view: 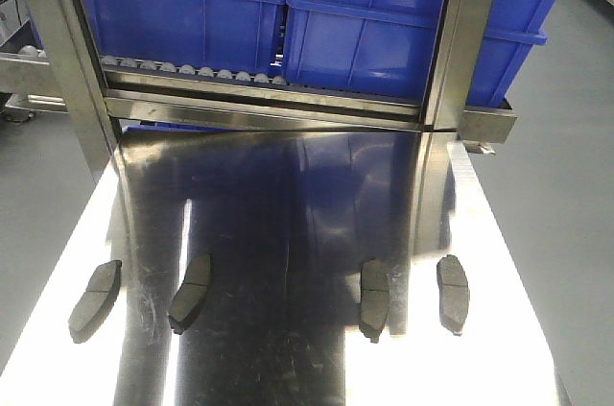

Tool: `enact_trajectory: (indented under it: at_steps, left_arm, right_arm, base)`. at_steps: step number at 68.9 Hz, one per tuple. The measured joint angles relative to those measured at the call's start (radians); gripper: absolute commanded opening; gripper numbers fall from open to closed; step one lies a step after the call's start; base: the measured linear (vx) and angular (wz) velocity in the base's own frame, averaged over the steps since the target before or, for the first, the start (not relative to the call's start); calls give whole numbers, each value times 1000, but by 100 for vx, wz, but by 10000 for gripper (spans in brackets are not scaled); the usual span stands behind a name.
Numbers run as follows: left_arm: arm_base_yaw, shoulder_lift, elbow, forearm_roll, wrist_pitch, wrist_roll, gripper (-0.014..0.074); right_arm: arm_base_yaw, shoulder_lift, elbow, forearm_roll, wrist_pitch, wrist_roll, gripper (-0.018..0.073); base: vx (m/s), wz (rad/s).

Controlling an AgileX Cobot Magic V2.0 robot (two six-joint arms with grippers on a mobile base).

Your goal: Move and align brake pads A on conveyor

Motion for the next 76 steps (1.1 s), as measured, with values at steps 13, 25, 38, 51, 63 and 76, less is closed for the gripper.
enact_trajectory:
  at_steps: [13, 25, 38, 51, 63, 76]
  left_arm:
    - [0, 0, 0, 0, 0, 0, -6]
    - [0, 0, 0, 0, 0, 0, -6]
    - [0, 0, 0, 0, 0, 0, -6]
    - [0, 0, 0, 0, 0, 0, -6]
    - [0, 0, 0, 0, 0, 0, -6]
    - [0, 0, 0, 0, -8, 0, -6]
  right_arm:
    - [0, 0, 0, 0, 0, 0, -12]
    - [0, 0, 0, 0, 0, 0, -12]
    - [0, 0, 0, 0, 0, 0, -12]
    - [0, 0, 0, 0, 0, 0, -12]
    - [0, 0, 0, 0, 0, 0, -12]
    - [0, 0, 0, 0, 0, 0, -12]
  base:
    - [0, 0]
    - [0, 0]
    - [0, 0]
    - [0, 0]
    - [0, 0]
    - [0, 0]
